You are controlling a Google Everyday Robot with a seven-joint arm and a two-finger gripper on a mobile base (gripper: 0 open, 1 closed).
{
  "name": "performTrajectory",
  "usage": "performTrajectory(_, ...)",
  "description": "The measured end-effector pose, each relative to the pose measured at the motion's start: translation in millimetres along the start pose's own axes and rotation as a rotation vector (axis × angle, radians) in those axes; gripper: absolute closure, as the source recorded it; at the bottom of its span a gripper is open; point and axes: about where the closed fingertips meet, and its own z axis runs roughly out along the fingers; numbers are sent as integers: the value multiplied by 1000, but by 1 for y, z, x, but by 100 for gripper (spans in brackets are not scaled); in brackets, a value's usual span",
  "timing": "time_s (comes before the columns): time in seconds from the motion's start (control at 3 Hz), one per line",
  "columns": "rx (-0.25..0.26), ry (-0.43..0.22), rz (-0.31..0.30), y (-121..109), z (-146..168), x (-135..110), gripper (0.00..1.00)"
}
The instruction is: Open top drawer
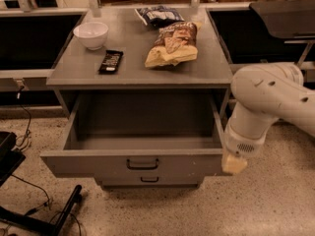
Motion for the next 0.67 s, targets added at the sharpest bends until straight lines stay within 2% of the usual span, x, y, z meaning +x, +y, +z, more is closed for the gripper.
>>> performTrajectory(0.33, -58, 17, -16, 37, 8, 16, 100)
performTrajectory(0.67, -61, 20, -16, 39, 10, 17, 81)
